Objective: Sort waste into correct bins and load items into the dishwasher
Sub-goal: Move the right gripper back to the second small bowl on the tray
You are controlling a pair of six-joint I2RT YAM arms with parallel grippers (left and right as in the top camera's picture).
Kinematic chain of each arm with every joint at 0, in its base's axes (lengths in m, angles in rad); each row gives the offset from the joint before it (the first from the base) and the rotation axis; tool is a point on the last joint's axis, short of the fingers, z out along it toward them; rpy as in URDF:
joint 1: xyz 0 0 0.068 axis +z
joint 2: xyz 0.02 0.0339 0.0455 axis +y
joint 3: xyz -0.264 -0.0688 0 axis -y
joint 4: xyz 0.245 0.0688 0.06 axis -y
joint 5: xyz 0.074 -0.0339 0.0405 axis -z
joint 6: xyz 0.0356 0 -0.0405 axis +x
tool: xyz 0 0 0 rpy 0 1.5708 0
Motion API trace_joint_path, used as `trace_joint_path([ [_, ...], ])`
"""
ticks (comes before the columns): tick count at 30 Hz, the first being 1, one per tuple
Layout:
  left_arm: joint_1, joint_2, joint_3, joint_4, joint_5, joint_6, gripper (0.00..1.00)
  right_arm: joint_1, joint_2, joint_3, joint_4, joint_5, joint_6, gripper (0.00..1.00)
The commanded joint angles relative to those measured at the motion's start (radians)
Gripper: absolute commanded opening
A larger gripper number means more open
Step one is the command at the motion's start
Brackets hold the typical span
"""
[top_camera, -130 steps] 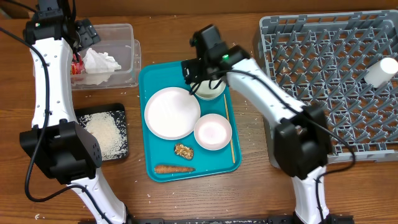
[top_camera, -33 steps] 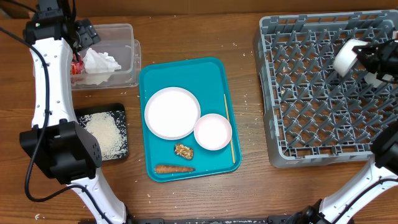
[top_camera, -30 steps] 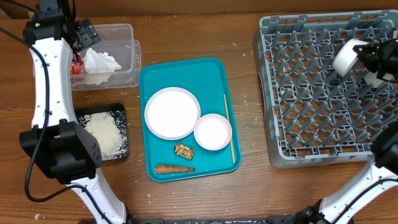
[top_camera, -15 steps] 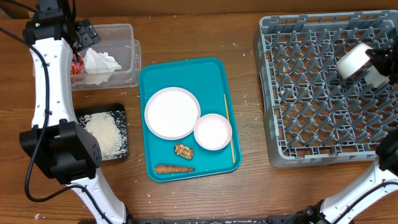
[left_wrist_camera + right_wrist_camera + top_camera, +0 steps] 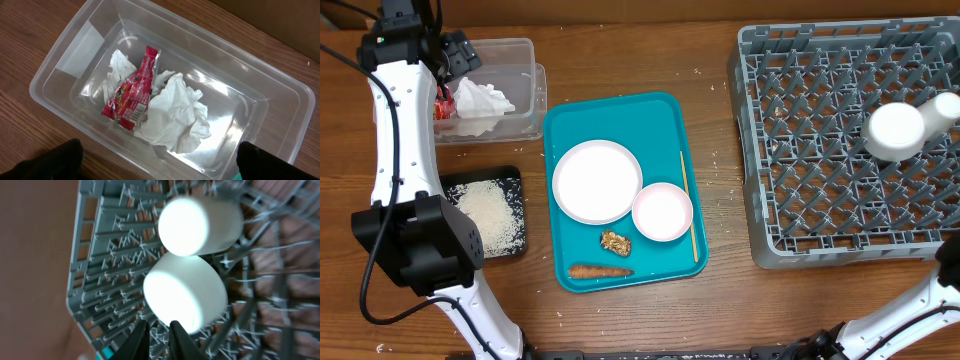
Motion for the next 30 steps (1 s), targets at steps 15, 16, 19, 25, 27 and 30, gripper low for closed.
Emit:
trace_joint_path([
  [15, -0.003, 0.0, -0.002, 0.002, -0.01, -0.02, 1.0, 0.429, -0.206, 0.042, -0.102, 0.446, 0.051, 0.36],
  [16, -0.003, 0.0, -0.002, 0.002, -0.01, -0.021, 1.0, 0.458, -0.201, 0.029, -0.108, 0.438, 0.05, 0.36],
  [19, -0.003, 0.0, -0.002, 0.002, -0.01, -0.021, 1.0, 0.57, -0.19, -0.023, -0.135, 0.388, 0.042, 0.38],
  [25, -0.004, 0.0, -0.002, 0.002, -0.01, -0.021, 1.0, 0.836, -0.189, -0.137, -0.179, 0.229, 0.001, 0.84],
  [27, -0.003, 0.0, -0.002, 0.002, -0.01, -0.021, 1.0, 0.935, -0.189, -0.184, -0.169, 0.23, 0.002, 1.0],
  [30, -0.004, 0.0, -0.002, 0.002, -0.01, -0.02, 1.0, 1.076, -0.188, -0.271, -0.116, 0.248, 0.048, 1.0],
])
